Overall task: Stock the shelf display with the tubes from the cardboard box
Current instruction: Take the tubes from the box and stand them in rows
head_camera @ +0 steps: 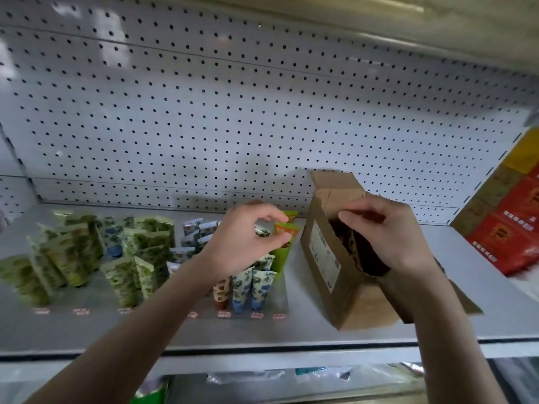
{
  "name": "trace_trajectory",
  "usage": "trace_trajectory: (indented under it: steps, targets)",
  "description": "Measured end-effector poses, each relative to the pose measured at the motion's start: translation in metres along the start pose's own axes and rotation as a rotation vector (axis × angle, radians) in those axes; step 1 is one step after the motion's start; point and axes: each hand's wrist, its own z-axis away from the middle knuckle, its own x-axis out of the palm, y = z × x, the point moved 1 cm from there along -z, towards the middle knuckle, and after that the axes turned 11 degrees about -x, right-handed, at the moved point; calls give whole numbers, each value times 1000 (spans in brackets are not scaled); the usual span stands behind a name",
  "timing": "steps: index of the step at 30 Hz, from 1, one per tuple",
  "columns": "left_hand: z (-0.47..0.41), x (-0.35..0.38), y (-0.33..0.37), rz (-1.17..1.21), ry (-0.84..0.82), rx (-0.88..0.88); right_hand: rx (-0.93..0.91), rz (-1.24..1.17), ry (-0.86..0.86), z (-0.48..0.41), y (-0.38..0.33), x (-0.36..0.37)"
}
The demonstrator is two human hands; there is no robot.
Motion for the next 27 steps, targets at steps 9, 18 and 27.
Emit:
trace_trajectory:
  steps: [9, 18, 27]
  targets:
    - [-18, 45, 28, 37, -31, 37, 45, 107, 17, -3, 38, -51]
    - [-35, 80, 45, 16, -22, 60, 81, 102, -7, -8, 65, -74]
    - [-41, 97, 51, -9, -7, 63, 65, 128, -101, -13, 85, -80]
